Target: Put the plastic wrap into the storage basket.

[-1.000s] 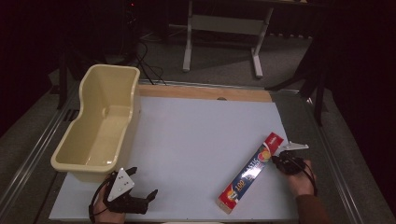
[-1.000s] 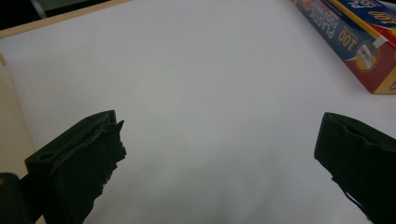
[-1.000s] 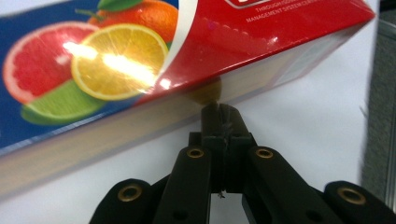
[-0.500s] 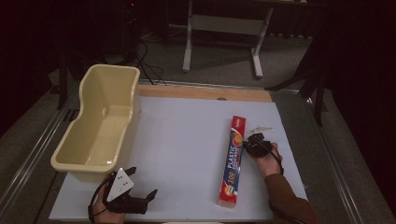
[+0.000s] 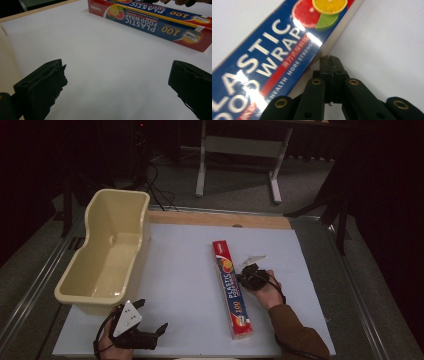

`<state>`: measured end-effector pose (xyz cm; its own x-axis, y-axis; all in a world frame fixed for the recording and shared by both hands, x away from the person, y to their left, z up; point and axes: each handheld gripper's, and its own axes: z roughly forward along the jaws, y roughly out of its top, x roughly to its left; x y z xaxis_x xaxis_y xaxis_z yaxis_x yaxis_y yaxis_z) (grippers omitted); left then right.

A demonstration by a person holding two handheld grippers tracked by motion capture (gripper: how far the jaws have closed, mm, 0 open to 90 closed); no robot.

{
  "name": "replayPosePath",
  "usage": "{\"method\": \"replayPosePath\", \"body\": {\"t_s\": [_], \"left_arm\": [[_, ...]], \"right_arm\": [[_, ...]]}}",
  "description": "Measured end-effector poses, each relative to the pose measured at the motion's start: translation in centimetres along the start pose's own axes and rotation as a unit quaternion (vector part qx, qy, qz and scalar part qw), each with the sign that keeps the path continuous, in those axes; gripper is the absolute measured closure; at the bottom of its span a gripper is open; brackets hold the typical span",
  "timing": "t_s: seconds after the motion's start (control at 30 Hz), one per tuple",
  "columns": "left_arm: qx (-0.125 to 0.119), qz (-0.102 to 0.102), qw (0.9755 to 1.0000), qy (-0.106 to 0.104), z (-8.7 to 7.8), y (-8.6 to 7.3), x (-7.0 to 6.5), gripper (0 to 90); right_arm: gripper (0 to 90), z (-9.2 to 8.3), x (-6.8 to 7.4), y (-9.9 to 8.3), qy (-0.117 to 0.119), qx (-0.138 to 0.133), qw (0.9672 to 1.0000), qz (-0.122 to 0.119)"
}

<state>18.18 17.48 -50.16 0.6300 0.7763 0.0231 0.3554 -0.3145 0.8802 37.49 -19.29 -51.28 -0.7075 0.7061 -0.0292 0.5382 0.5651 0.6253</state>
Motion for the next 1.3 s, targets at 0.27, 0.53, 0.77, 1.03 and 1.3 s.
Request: {"method": "replayPosePath", "body": {"t_s": [0.27,0.53,0.77,1.03,1.3], "left_arm": [[0.001,0.001,1.0,0.0,0.0,0.0,0.0,0.8],[0.003,0.002,1.0,0.0,0.1,0.0,0.0,0.8],[0.001,0.0,1.0,0.0,0.0,0.0,0.0,0.8],[0.001,-0.001,1.0,0.0,0.0,0.0,0.0,0.8],[0.001,-0.002,1.0,0.001,0.0,0.0,0.1,0.8]], "right_arm": [[59.9,-2.7,0.6,1.0,-0.041,-0.035,0.9977,0.041],[32.5,-3.6,2.6,2.4,-0.024,-0.062,0.9954,0.07],[15.7,-1.9,4.1,3.1,-0.022,-0.023,0.9969,0.073],[14.9,-0.2,4.3,2.9,-0.021,0.019,0.9946,0.099],[21.8,1.2,4.2,2.6,-0.01,0.068,0.9901,0.122]]}}
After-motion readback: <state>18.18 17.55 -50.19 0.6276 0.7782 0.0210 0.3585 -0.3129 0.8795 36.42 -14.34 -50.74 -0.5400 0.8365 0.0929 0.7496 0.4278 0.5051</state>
